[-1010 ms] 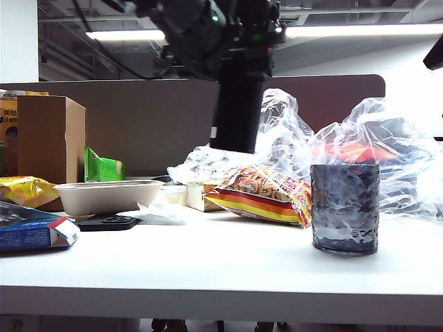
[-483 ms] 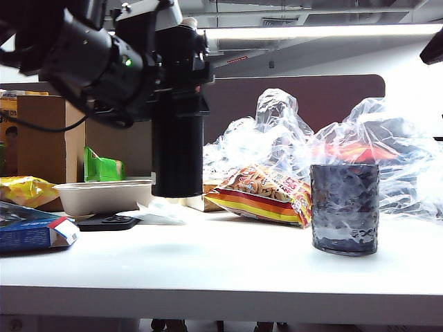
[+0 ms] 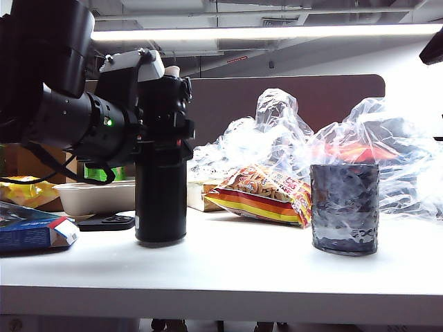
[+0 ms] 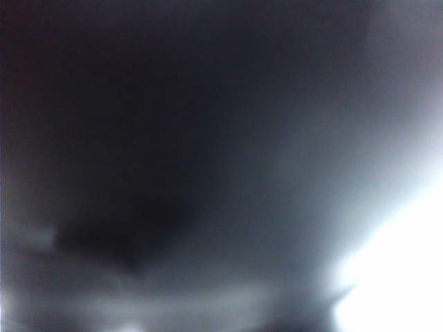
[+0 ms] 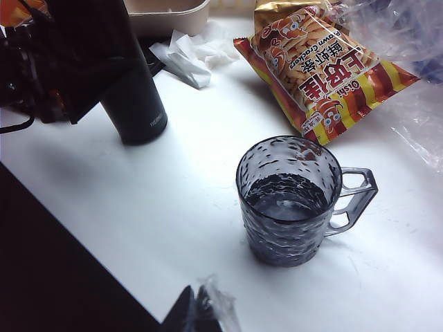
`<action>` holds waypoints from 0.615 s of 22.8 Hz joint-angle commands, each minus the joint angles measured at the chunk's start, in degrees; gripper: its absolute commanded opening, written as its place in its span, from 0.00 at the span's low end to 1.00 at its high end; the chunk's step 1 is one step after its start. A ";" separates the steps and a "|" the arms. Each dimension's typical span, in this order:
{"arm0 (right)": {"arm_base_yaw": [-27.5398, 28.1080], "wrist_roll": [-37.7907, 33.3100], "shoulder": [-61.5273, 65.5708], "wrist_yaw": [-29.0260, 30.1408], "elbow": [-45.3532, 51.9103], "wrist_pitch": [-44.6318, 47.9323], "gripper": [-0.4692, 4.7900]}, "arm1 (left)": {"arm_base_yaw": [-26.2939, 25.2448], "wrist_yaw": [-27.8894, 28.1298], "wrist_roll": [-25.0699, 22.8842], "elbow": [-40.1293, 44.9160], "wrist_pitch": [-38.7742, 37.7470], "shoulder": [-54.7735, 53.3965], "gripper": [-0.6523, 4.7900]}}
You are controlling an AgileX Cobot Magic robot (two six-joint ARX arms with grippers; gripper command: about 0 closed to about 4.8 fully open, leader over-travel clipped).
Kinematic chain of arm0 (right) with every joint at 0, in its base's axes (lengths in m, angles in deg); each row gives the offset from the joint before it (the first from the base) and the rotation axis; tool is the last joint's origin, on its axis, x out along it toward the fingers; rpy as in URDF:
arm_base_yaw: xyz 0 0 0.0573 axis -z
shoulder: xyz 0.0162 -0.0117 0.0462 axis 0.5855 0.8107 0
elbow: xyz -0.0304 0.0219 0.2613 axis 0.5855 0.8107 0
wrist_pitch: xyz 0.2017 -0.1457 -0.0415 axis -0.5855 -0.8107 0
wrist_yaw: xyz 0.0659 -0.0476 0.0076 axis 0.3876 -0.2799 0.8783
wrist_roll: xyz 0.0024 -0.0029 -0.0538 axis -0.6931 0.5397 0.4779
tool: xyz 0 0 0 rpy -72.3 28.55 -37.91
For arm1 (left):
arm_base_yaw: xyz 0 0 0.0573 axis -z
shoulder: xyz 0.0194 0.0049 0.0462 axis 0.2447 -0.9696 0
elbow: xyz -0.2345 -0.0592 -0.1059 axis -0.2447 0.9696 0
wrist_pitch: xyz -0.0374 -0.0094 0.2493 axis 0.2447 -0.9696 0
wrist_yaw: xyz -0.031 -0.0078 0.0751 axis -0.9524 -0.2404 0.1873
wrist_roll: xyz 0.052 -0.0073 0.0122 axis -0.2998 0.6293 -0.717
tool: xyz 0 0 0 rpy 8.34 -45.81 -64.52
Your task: Pick up the black thermos, pour some water into the cup, then place the black thermos back on the table.
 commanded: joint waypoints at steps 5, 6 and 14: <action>-0.11 0.04 -0.07 0.35 -0.07 0.39 0.09 | 0.02 -0.09 5.29 -0.42 3.52 -3.41 0.54; -0.11 0.13 -0.04 0.33 -0.07 0.35 0.09 | 0.04 -0.74 5.27 -0.42 3.61 -3.39 0.58; -0.11 0.28 -0.04 0.33 -0.07 0.28 0.09 | 0.24 -4.28 5.09 -0.42 2.60 -1.36 1.00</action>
